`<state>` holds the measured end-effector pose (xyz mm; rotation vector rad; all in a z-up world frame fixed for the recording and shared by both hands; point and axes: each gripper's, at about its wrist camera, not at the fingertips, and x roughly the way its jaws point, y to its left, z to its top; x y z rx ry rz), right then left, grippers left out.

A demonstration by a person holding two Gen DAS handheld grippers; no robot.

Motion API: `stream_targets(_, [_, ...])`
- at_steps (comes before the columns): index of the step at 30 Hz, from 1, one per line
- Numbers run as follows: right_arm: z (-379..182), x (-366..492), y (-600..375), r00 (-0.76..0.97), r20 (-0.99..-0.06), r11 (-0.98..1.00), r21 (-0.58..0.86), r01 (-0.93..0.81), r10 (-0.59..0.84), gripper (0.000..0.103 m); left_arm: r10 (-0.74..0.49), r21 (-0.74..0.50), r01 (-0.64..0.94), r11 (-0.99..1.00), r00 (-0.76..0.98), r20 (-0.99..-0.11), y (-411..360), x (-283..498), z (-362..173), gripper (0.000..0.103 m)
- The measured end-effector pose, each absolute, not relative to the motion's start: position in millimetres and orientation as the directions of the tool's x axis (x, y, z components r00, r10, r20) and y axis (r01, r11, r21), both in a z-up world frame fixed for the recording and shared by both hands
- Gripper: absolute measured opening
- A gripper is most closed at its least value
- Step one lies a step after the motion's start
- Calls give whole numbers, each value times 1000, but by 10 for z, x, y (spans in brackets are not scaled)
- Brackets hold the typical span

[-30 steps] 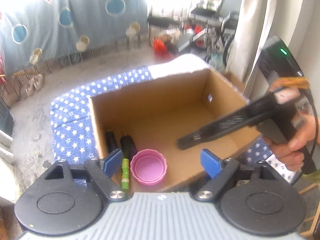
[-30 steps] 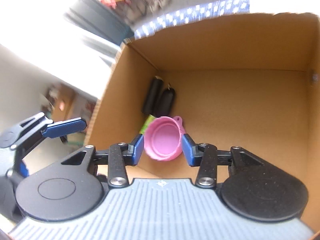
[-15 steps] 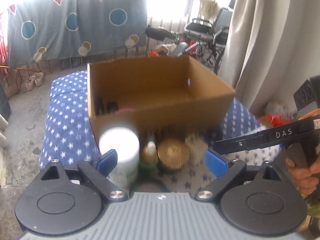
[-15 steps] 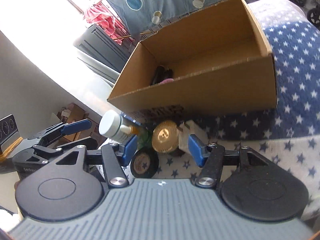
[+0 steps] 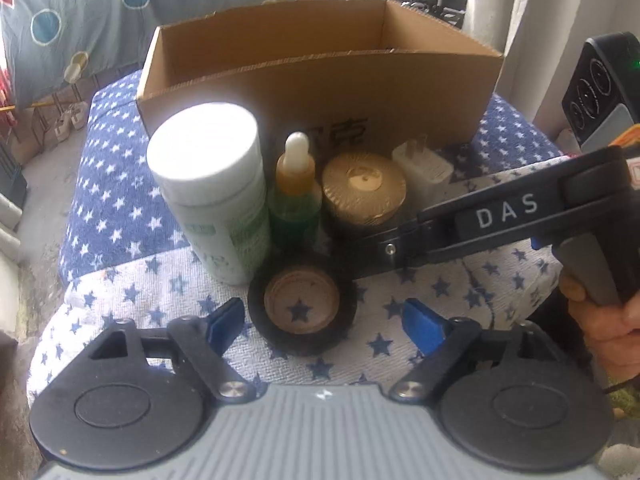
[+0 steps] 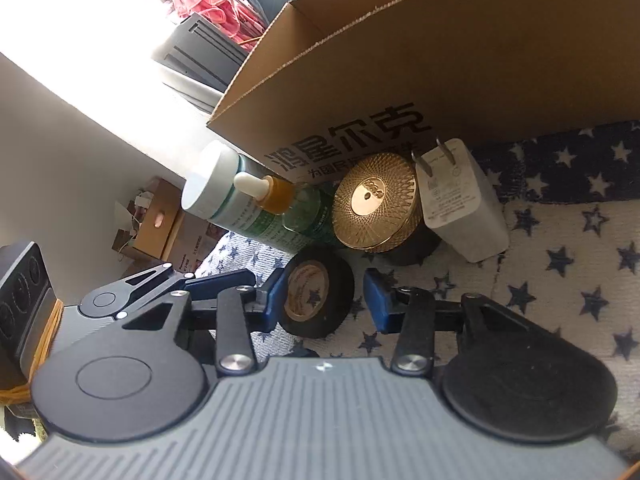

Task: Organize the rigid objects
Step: 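Withdraw the right gripper from the box toward the remaining items, then lower the right gripper onto the black tape roll and close on its rim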

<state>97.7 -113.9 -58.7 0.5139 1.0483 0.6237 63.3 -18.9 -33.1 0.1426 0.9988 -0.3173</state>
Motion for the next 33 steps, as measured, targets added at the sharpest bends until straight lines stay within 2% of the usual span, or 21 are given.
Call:
stream_targets(1, [-634, 1006, -1105, 349, -635, 719, 659, -220, 689, 36, -194, -28, 321, 947, 498, -845, -185, 640, -344, 76])
stream_targets(6, [-787, 1053, -993, 321, -648, 720, 657, -224, 691, 21, -198, -30, 313, 949, 521, -830, -168, 601, -335, 75])
stream_targets(11, [-795, 987, -1009, 326, -640, 715, 663, -223, 696, 19, -224, -48, 329, 943, 523, -823, -186, 554, -284, 75])
stream_targets(13, [-782, 940, -1062, 331, -638, 714, 667, -214, 695, 19, -255, -71, 350, 934, 515, -818, -231, 529, -271, 75])
stream_targets(16, [-753, 844, -1176, 355, -653, 737, 645, -202, 669, 18, -370, -170, 420, 892, 459, -808, -377, 507, -277, 64])
stream_targets(18, [-750, 786, -1275, 354, -645, 726, 664, -179, 677, 18, -432, -221, 462, 859, 421, -798, -521, 465, -288, 65])
stream_targets(21, [-702, 675, -1371, 381, -664, 754, 636, -167, 644, 19, -407, -148, 516, 844, 436, -803, -762, 382, -307, 65])
stream_targets(25, [-620, 569, -1540, 424, -671, 779, 608, -154, 608, 20, -408, -136, 521, 843, 453, -793, -749, 337, -233, 66])
stream_targets(27, [-590, 563, -1593, 433, -669, 781, 604, -158, 605, 20, -369, -90, 498, 863, 497, -786, -676, 317, -175, 68])
stream_targets(29, [-582, 600, -1597, 431, -667, 780, 604, -165, 608, 21, -319, -41, 463, 886, 542, -777, -588, 305, -134, 76])
stream_targets(33, [-618, 703, -1473, 404, -655, 758, 625, -185, 639, 22, -219, 17, 379, 925, 570, -792, -447, 419, -161, 79])
